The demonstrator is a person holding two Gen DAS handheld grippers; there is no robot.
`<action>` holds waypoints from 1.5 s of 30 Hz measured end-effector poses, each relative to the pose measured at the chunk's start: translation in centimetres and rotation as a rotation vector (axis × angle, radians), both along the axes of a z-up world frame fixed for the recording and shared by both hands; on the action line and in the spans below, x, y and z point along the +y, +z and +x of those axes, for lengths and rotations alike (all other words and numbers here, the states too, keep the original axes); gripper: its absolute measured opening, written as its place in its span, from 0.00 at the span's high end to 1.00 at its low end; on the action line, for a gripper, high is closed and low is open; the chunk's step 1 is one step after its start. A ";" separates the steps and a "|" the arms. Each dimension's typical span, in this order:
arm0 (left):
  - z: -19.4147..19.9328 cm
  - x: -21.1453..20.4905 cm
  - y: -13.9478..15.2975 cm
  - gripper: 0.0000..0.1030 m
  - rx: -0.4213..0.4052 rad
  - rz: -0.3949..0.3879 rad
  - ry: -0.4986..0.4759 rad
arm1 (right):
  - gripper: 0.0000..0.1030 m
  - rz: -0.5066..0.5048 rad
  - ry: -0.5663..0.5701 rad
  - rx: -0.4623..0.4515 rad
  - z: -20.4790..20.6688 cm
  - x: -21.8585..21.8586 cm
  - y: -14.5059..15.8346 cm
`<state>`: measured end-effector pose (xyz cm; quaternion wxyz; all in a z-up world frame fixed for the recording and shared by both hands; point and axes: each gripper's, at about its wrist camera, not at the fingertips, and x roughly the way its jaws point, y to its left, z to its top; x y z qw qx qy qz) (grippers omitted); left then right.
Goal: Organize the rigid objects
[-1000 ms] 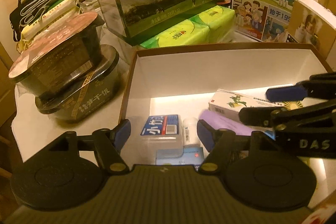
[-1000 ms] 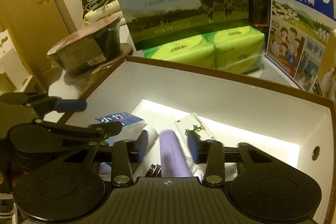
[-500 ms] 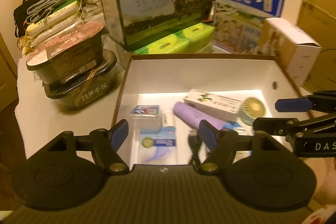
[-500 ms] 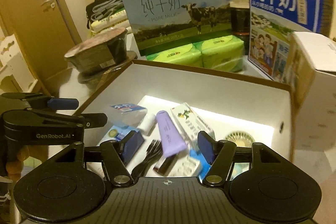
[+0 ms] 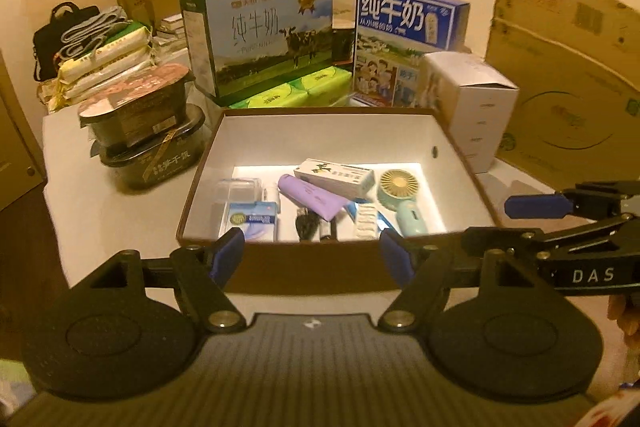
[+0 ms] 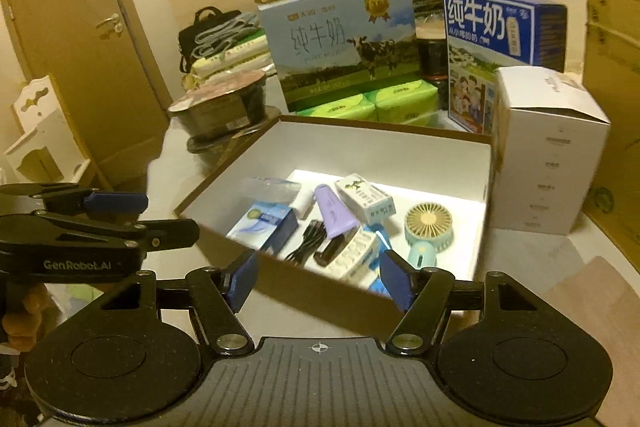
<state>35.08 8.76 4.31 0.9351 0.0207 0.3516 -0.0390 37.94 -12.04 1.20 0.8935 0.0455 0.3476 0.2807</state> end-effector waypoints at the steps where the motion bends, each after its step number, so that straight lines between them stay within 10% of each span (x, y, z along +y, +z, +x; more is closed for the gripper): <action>1: -0.8 -0.1 0.2 0.30 -0.002 -0.005 0.007 | 0.34 0.000 -0.007 -0.001 -0.8 -0.3 0.1; 45: -30.7 -8.2 -1.5 0.30 0.056 0.020 0.053 | 0.33 -0.044 -0.137 0.067 -30.5 -8.8 -0.3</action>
